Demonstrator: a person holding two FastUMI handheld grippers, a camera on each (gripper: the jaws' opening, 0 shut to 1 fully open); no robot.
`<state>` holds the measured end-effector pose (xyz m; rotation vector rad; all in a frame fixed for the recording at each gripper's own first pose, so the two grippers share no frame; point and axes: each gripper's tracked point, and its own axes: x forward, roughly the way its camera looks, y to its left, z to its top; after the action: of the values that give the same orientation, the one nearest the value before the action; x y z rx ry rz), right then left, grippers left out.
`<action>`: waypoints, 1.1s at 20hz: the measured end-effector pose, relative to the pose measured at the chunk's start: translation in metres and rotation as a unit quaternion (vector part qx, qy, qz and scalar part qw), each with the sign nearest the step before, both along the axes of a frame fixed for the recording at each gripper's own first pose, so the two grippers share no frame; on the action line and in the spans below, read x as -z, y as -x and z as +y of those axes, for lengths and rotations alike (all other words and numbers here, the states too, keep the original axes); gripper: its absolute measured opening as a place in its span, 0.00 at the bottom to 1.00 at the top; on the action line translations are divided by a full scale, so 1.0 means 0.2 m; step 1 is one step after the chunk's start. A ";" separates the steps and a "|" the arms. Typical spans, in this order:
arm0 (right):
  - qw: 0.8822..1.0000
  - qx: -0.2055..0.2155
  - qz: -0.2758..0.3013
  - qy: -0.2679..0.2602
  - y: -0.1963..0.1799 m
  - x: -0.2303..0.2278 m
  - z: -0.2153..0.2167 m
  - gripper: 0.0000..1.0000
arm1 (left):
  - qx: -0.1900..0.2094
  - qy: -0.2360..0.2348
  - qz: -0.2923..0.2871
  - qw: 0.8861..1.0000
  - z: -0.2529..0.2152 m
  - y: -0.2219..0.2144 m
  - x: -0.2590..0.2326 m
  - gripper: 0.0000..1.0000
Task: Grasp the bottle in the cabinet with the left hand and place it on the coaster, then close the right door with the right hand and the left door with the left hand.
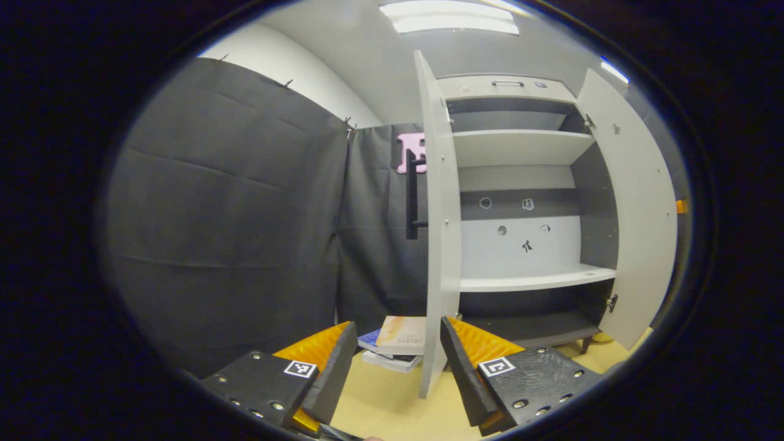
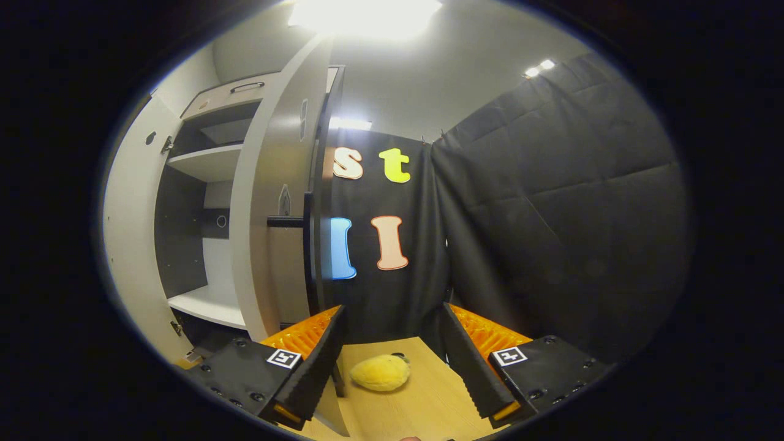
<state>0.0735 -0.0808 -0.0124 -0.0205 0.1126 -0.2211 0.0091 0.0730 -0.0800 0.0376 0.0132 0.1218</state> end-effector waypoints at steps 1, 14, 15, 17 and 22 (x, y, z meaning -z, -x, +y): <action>1.000 0.000 -0.002 0.005 0.00 0.00 0.01 0.97 | -0.004 -0.003 0.003 1.000 0.04 -0.01 0.01 0.87; 0.999 -0.027 -0.009 0.027 0.05 -0.02 0.35 0.91 | 0.012 0.004 -0.003 1.000 0.23 -0.24 0.01 0.87; 0.999 -0.031 -0.009 0.028 0.04 -0.02 0.38 0.92 | 0.013 0.002 -0.001 1.000 0.24 -0.24 0.02 0.87; 0.999 -0.038 -0.009 0.026 0.03 -0.02 0.43 0.92 | 0.017 0.002 -0.002 1.000 0.25 -0.26 0.02 0.87; 0.997 -0.074 -0.012 0.026 0.00 0.00 0.61 0.92 | 0.022 0.004 -0.003 1.000 0.28 -0.28 0.02 0.87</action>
<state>0.0736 0.0417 -0.0120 -0.0782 0.0814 -0.0770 0.0645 0.1298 -0.0834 0.0299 0.0069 0.0780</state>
